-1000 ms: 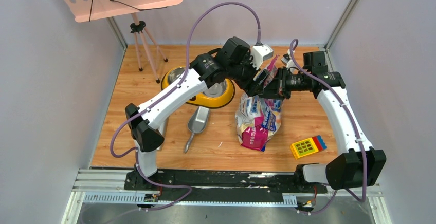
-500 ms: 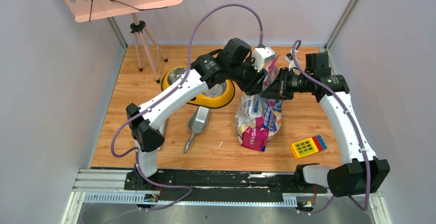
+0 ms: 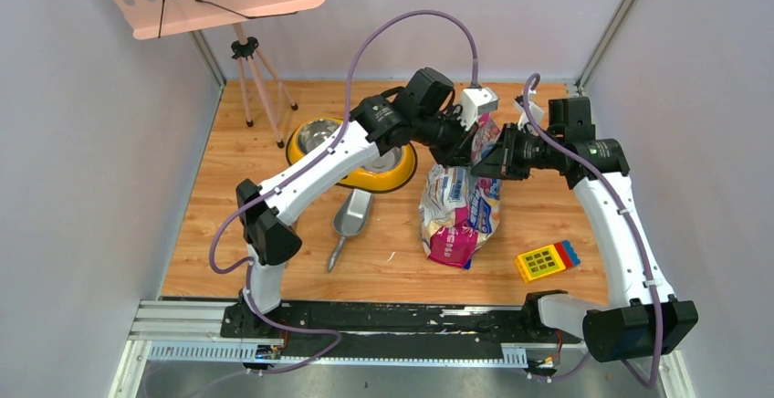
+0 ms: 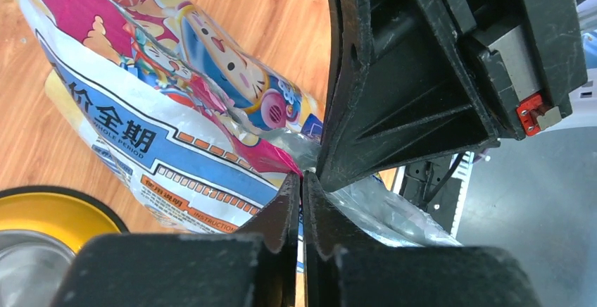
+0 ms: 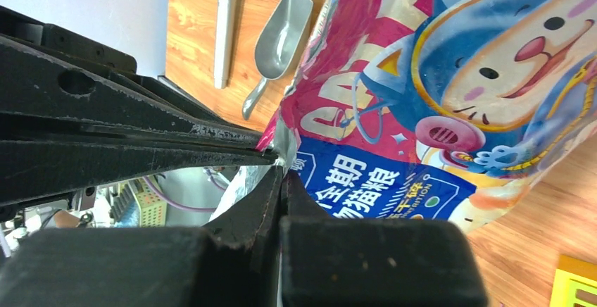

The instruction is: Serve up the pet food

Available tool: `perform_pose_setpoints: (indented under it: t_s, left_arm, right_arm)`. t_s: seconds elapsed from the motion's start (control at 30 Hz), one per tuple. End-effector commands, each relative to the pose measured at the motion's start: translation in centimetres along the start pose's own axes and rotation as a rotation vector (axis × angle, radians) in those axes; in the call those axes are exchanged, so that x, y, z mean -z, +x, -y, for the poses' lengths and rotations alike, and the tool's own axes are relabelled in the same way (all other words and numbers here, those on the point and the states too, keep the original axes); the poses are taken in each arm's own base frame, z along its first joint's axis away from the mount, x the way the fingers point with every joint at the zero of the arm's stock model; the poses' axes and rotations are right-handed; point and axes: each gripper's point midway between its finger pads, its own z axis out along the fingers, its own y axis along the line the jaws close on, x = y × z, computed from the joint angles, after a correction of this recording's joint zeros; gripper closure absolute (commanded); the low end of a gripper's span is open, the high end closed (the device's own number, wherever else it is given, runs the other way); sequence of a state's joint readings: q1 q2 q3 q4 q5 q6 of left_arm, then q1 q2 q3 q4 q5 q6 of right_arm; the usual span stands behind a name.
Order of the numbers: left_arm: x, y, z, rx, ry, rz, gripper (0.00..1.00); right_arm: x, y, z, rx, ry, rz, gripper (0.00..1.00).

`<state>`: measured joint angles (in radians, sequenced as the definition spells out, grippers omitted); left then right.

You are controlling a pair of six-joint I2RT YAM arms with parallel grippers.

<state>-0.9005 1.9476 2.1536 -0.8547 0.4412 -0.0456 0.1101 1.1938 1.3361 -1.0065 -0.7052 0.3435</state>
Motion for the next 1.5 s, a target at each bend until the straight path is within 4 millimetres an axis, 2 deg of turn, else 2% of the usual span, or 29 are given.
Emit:
perform_pose_setpoints:
  t_s: [0.0,0.1,0.13,0.23,0.3,0.37,0.53,0.6,0.7,0.73,0.77,0.8,0.87,0.93,0.97,1.0,1.03,1.07,1.1,1.13,1.17,1.2,1.27,1.37,1.47]
  left_arm:
    - [-0.6,3.1,-3.7,0.030,-0.131,-0.115,1.00]
    - [0.8,2.6,-4.6,0.015,-0.200,-0.107,1.00]
    - [1.5,2.5,-5.5,0.015,-0.250,-0.104,1.00]
    - [4.5,1.5,-7.7,0.008,-0.398,-0.067,1.00]
    - [6.9,0.9,-9.6,0.002,-0.486,-0.044,1.00]
    - [8.6,0.5,-10.5,-0.001,-0.525,-0.028,1.00]
    - [11.0,0.7,-10.9,0.018,-0.549,-0.017,1.00]
    - [11.1,0.5,-10.1,0.023,-0.511,0.007,1.00]
    - [11.0,-1.4,-8.2,0.007,-0.411,0.095,1.00]
    - [10.9,-2.0,-7.0,0.007,-0.351,0.122,0.91]
    - [10.8,-2.8,-6.4,0.005,-0.323,0.152,0.77]
    - [10.8,-3.4,-5.6,-0.001,-0.280,0.174,0.52]
    - [10.9,-4.8,-5.0,0.006,-0.253,0.215,0.34]
    - [11.0,-6.1,-5.4,0.007,-0.275,0.249,0.27]
    - [10.5,-6.3,-6.0,0.012,-0.287,0.249,0.26]
    - [10.9,-7.1,-6.3,0.005,-0.317,0.269,0.24]
    - [10.0,-6.9,-7.1,0.010,-0.330,0.257,0.23]
    - [10.1,-7.7,-7.2,0.001,-0.345,0.274,0.22]
    - [8.9,-7.5,-7.9,0.001,-0.348,0.257,0.21]
    - [8.7,-8.1,-7.8,-0.021,-0.361,0.268,0.20]
    - [7.4,-7.8,-8.5,-0.021,-0.367,0.250,0.19]
    - [7.2,-8.3,-8.4,-0.029,-0.364,0.262,0.18]
    - [5.4,-8.2,-8.5,-0.031,-0.339,0.246,0.17]
    - [3.0,-7.4,-8.8,-0.036,-0.317,0.213,0.17]
    - [1.5,-6.4,-9.1,-0.053,-0.325,0.173,0.18]
  right_arm:
    - [2.5,-2.6,-1.8,0.159,0.013,0.137,1.00]
    - [3.5,-3.0,-1.5,0.196,0.070,0.169,1.00]
    - [3.9,-3.2,-1.1,0.207,0.106,0.189,1.00]
    - [5.3,-3.6,-0.3,0.241,0.197,0.231,1.00]
    - [6.2,-3.5,-0.5,0.261,0.220,0.250,1.00]
    - [6.7,-3.5,-0.5,0.270,0.234,0.258,1.00]
    - [7.4,-3.7,-1.0,0.282,0.239,0.269,1.00]
    - [7.5,-3.8,-1.6,0.291,0.220,0.270,1.00]
    - [7.6,-3.8,-2.6,0.306,0.176,0.270,1.00]
    - [7.7,-3.8,-2.9,0.313,0.166,0.271,1.00]
    - [7.7,-3.9,-3.1,0.320,0.156,0.273,0.96]
    - [7.6,-4.2,-3.2,0.321,0.153,0.276,0.88]
    - [7.5,-4.9,-3.2,0.314,0.160,0.288,0.68]
    - [7.2,-6.2,-3.0,0.306,0.174,0.304,0.53]
    - [7.0,-6.9,-3.0,0.303,0.178,0.312,0.49]
    - [6.9,-7.6,-3.1,0.300,0.180,0.320,0.45]
    - [6.7,-8.2,-3.0,0.296,0.188,0.326,0.42]
    - [6.4,-8.8,-2.7,0.290,0.198,0.328,0.40]
    - [6.1,-9.4,-2.3,0.286,0.212,0.329,0.37]
    - [5.8,-9.8,-1.9,0.277,0.231,0.329,0.36]
    - [5.5,-10.1,-1.4,0.268,0.247,0.325,0.36]
    - [5.2,-10.3,-0.9,0.259,0.262,0.319,0.37]
    - [4.5,-10.4,-0.1,0.239,0.279,0.304,0.38]
    - [3.5,-10.3,0.7,0.216,0.279,0.275,0.42]
    - [2.5,-10.4,1.1,0.205,0.284,0.260,0.46]
